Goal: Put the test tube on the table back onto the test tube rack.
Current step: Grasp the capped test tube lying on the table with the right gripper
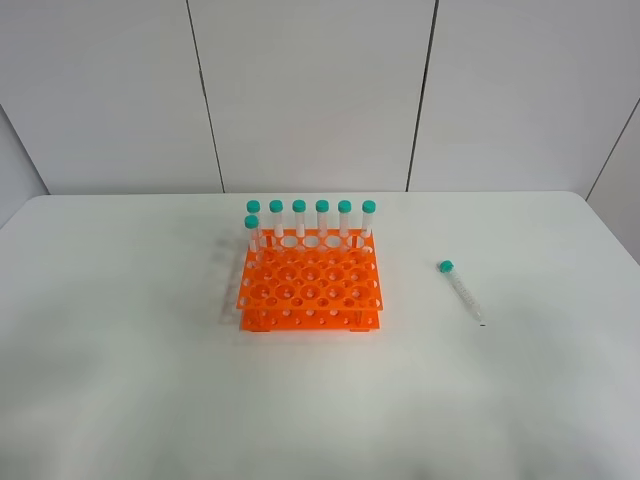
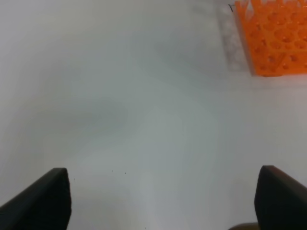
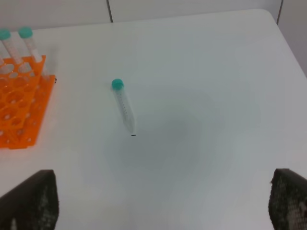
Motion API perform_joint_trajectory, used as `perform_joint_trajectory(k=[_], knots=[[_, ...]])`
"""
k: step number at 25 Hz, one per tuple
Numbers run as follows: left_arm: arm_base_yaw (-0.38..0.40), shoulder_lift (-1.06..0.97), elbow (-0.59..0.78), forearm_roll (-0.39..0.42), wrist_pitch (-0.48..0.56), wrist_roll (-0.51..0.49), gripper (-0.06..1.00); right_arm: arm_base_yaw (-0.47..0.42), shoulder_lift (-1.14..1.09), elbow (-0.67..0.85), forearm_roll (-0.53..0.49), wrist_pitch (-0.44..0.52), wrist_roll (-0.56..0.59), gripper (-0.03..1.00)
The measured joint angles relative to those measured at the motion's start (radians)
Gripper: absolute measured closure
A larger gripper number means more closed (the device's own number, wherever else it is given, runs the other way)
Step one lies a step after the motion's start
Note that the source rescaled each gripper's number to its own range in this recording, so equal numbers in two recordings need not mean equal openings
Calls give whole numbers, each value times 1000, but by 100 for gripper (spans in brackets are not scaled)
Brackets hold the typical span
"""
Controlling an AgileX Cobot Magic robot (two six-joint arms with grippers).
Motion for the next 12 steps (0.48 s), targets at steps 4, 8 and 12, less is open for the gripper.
perform_joint_trajectory(k=[4, 8, 12], knots=[[0, 0, 0, 0, 0, 0, -5, 0, 0, 0, 0, 0, 0, -3], [0, 0, 0, 0, 0, 0, -5, 0, 18, -11, -9, -7, 0, -3], [0, 0, 0, 0, 0, 0, -5, 0, 170, -103, -38, -61, -3, -3]])
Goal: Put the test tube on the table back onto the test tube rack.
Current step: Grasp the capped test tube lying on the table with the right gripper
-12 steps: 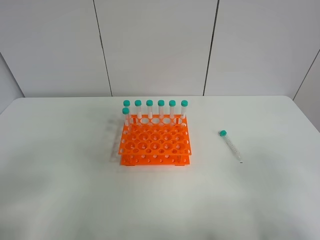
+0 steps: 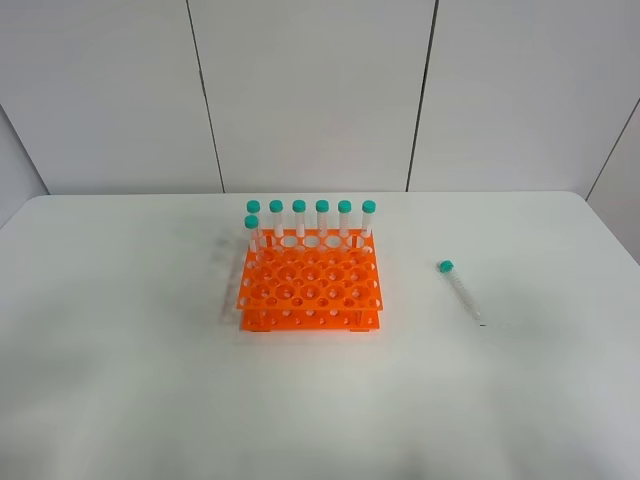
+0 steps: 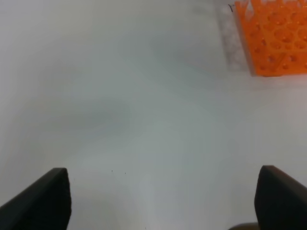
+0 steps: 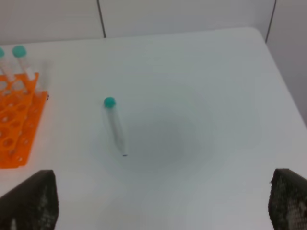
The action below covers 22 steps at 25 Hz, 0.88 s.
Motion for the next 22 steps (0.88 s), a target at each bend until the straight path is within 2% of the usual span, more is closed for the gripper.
perform_joint_trajectory(k=[13, 22], knots=[[0, 0, 0, 0, -5, 0, -5, 0, 965, -371, -10, -33, -18, -3], [0, 0, 0, 0, -6, 0, -5, 2, 1500, -686, 14, 15, -100, -3]])
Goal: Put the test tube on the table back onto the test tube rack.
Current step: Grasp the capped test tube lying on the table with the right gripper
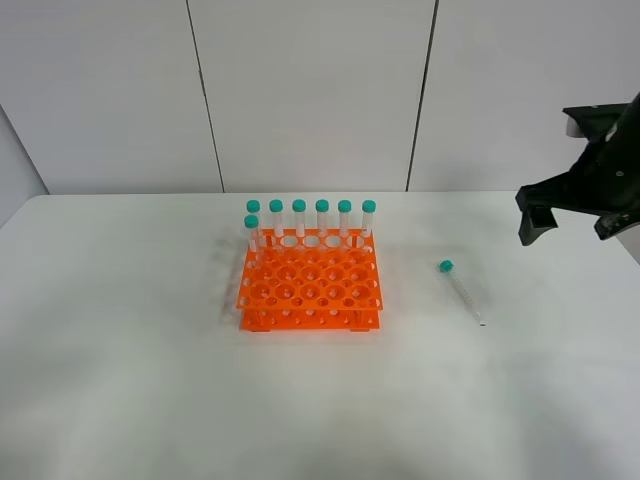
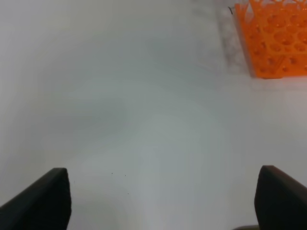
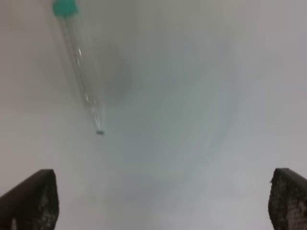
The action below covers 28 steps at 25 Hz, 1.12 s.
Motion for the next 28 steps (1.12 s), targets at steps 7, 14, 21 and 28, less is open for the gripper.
perform_joint_trajectory(k=[7, 14, 21, 28], knots=[[0, 0, 0, 0, 0, 0, -5, 82, 185, -116, 58, -2, -67, -3], [0, 0, 0, 0, 0, 0, -5, 83, 260, -116, 62, -8, -96, -3], [0, 0, 0, 0, 0, 0, -5, 83, 310, -83, 65, -103, -119, -3], [0, 0, 0, 0, 0, 0, -5, 83, 314, 15, 82, -210, -133, -3]])
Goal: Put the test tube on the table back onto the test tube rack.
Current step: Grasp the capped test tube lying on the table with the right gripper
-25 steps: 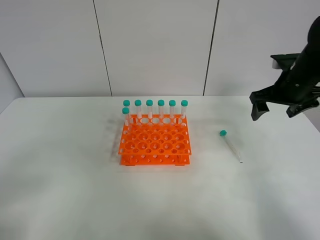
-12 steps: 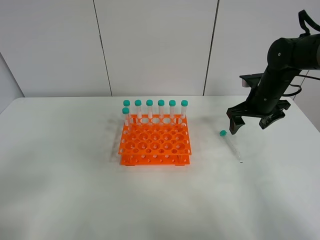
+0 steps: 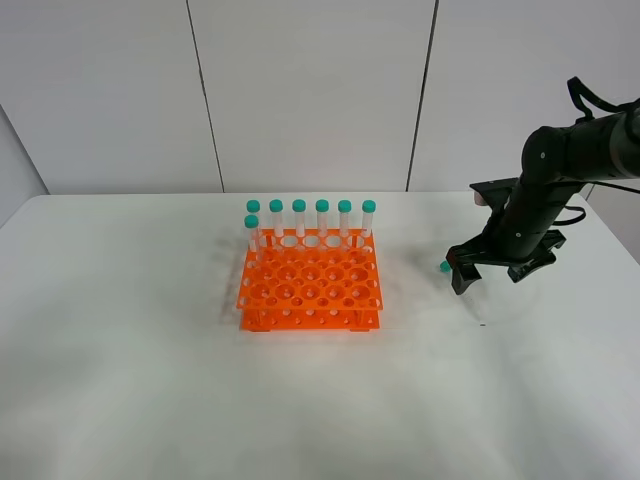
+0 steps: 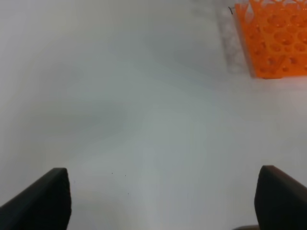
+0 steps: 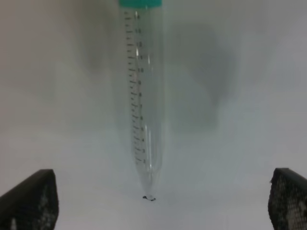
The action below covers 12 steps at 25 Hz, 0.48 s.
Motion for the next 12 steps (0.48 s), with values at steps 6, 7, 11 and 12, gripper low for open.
perform_joint_trajectory(k=[6, 7, 11, 12], knots=[[0, 0, 0, 0, 0, 0, -5, 0, 16, -9, 27, -26, -1, -3], [0, 0, 0, 0, 0, 0, -5, 0, 30, -24, 29, -17, 0, -2], [0, 0, 0, 0, -1, 0, -5, 0, 110, -101, 36, 39, 15, -1], [0, 0, 0, 0, -1, 0, -5, 0, 121, -111, 36, 47, 16, -1]])
